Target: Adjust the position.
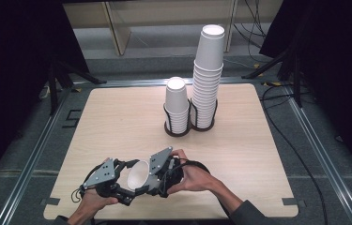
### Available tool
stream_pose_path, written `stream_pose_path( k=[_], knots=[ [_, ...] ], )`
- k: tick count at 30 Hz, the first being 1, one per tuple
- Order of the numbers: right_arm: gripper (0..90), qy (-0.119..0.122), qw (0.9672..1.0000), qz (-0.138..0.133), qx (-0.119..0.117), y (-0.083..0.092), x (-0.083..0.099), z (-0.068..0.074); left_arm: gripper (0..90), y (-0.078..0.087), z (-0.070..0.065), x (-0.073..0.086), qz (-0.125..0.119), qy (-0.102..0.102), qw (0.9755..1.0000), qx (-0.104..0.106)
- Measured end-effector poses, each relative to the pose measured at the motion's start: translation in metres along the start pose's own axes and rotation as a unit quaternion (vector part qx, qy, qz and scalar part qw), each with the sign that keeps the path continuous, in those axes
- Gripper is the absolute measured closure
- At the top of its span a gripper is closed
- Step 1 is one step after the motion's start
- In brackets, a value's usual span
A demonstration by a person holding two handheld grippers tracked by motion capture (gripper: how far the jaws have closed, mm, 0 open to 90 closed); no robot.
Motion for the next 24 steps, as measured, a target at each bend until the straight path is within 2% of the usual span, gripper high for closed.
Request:
stream_pose_path(
  k=[1,2,3,5,6,7,9,10,12,15,18,20,23,24],
  knots=[
    [22.5,-0.010,0.9999,-0.006,-0.004,0.001,0.001,0.001,8.7,-0.001,0.000,0.000,-0.013,0.003,0.9999,0.003],
    [22.6,-0.018,0.9997,-0.012,-0.008,0.001,0.002,0.000,8.9,0.001,0.000,-0.001,-0.003,0.002,1.0000,-0.008],
    [22.8,-0.021,0.9996,-0.015,-0.008,0.003,0.004,-0.001,9.1,0.000,0.000,-0.001,-0.011,0.004,0.9999,-0.006],
    [22.8,-0.021,0.9997,-0.014,-0.004,0.005,0.005,-0.002,9.4,0.001,0.000,-0.001,-0.011,0.004,0.9998,-0.013],
    [22.8,-0.017,0.9998,-0.012,0.005,0.007,0.007,-0.004,9.6,0.001,0.001,-0.002,-0.019,0.003,0.9997,-0.014],
    [22.7,-0.027,0.9995,-0.015,0.003,0.007,0.008,-0.003,9.6,0.003,0.001,-0.002,-0.016,0.000,0.9996,-0.022],
    [22.7,-0.036,0.9991,-0.015,0.014,0.011,0.013,-0.006,12.5,0.006,0.003,-0.003,-0.035,0.007,0.9991,-0.023],
    [22.6,-0.041,0.9988,-0.017,0.019,0.014,0.016,-0.009,15.1,0.009,0.005,-0.004,-0.034,0.012,0.9989,-0.031],
    [22.5,-0.061,0.9968,-0.036,0.036,0.021,0.025,-0.014,13.3,0.010,0.008,-0.004,-0.042,0.019,0.9982,-0.037],
    [22.3,-0.078,0.9941,-0.049,0.058,0.028,0.031,-0.020,14.2,0.011,0.011,-0.004,-0.046,0.028,0.9975,-0.047],
    [22.1,-0.090,0.9907,-0.063,0.080,0.036,0.037,-0.024,14.3,0.012,0.011,-0.004,-0.043,0.022,0.9974,-0.053],
    [21.9,-0.096,0.9892,-0.070,0.086,0.039,0.039,-0.025,14.3,0.012,0.011,-0.003,-0.047,0.021,0.9970,-0.058],
    [21.7,-0.119,0.9838,-0.085,0.104,0.045,0.042,-0.025,14.5,0.012,0.014,-0.001,-0.042,0.020,0.9957,-0.080],
    [21.7,-0.122,0.9826,-0.087,0.110,0.047,0.043,-0.026,14.5,0.012,0.016,0.000,-0.042,0.025,0.9948,-0.090]
  ],
)
Point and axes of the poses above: each handheld gripper's, and its own axes: y roughly backward along the jaws, x roughly out of its underside, z roughly to its left, the point moved 2 cm from there along -y, roughly forward along the jaws, and after that the axes turned 4 degrees about -x, right-handed, at the moved point
